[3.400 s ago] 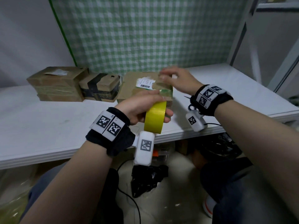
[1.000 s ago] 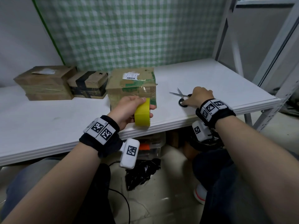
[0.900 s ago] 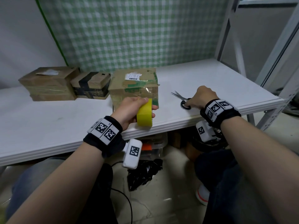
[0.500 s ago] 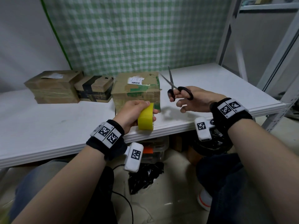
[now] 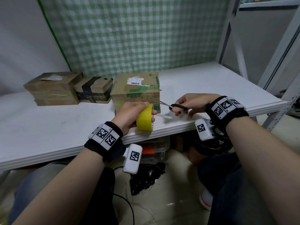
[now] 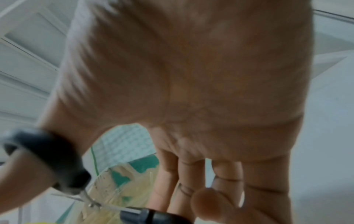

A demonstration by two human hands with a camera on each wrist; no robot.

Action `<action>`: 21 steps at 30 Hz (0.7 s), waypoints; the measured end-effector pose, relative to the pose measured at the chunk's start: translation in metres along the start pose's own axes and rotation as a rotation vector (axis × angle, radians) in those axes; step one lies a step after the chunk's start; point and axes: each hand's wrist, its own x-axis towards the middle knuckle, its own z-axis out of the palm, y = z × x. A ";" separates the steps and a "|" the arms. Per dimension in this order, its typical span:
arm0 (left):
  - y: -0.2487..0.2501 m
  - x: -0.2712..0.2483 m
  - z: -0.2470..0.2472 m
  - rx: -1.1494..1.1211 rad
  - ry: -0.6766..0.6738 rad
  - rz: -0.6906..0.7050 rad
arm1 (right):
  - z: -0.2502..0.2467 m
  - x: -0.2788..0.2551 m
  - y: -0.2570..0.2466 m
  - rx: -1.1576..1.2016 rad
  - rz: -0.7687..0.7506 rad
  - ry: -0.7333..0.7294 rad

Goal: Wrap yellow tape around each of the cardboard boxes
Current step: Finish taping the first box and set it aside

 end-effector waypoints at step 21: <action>0.009 -0.004 -0.013 0.087 -0.037 -0.012 | 0.012 0.021 -0.017 -0.110 -0.102 -0.036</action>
